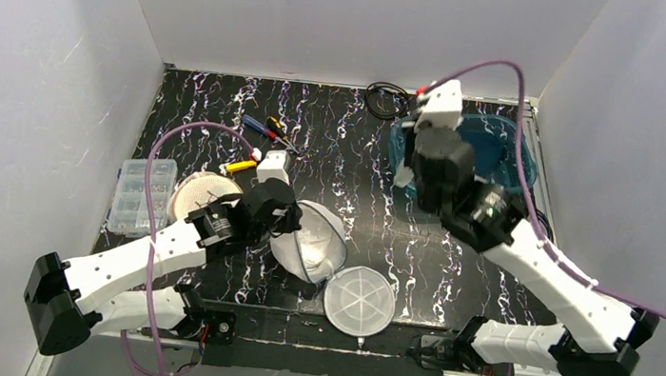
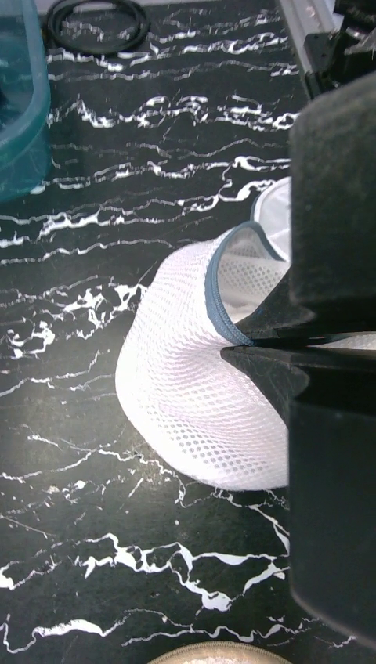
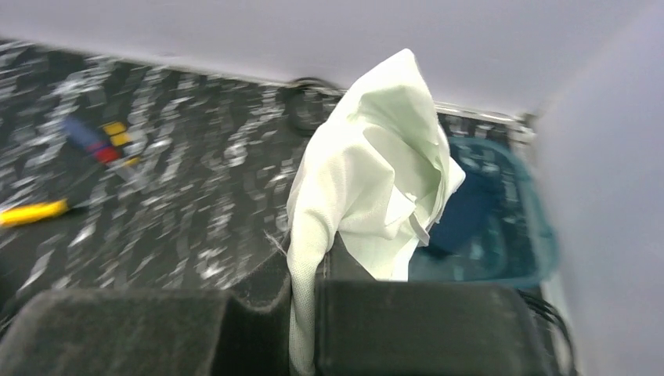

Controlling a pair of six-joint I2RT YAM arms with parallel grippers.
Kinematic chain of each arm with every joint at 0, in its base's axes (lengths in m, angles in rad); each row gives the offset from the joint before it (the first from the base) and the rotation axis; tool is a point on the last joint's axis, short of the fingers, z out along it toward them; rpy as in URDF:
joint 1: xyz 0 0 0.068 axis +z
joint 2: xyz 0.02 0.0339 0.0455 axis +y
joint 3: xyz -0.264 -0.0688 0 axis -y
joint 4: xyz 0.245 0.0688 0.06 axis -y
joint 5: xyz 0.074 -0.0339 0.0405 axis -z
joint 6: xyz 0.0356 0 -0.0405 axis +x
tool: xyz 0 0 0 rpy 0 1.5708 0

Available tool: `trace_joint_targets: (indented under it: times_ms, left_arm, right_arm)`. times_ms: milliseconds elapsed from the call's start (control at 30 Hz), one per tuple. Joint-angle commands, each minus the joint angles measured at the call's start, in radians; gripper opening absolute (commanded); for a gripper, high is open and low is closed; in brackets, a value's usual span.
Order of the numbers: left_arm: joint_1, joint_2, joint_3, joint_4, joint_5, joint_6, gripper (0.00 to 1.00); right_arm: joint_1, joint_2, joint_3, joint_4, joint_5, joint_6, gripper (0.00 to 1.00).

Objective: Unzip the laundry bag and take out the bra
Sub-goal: Pick up the bra from the laundry bag, then place the bra in the bin.

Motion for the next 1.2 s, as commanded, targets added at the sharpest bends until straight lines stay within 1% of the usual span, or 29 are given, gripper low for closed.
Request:
trace_joint_targets:
  times_ms: [0, 100, 233, 367, 533, 600, 833, 1167]
  left_arm:
    - [0.013, 0.027, -0.003, 0.025, -0.071, 0.007, 0.00]
    - [0.019, 0.033, -0.050, 0.076, -0.061, -0.024, 0.00]
    - [0.023, 0.040, -0.069, 0.091, -0.040, -0.036, 0.00]
    - [0.023, 0.022, -0.080, 0.075, -0.047, -0.037, 0.00]
    - [0.024, -0.012, -0.118, 0.063, -0.053, -0.047, 0.00]
    - [0.024, -0.017, -0.134, 0.068, -0.051, -0.061, 0.00]
    - [0.026, 0.023, -0.164, 0.077, -0.014, -0.103, 0.00]
    - [0.026, 0.040, -0.183, 0.079, -0.001, -0.126, 0.00]
  right_arm:
    - [-0.204, 0.122, 0.131, -0.061, 0.077, -0.060, 0.01]
    - [-0.337, 0.215, 0.162, -0.036, 0.084, -0.051, 0.01]
    - [-0.449, 0.332, 0.165, 0.034, 0.116, -0.047, 0.01]
    - [-0.541, 0.460, 0.201, 0.032, 0.091, -0.034, 0.01]
    - [-0.608, 0.565, 0.221, 0.062, 0.029, -0.057, 0.01]
    - [-0.624, 0.601, 0.224, 0.067, -0.004, -0.047, 0.01]
    - [-0.623, 0.738, 0.240, 0.050, -0.077, 0.018, 0.01]
    - [-0.603, 0.905, 0.291, 0.025, -0.135, 0.024, 0.01]
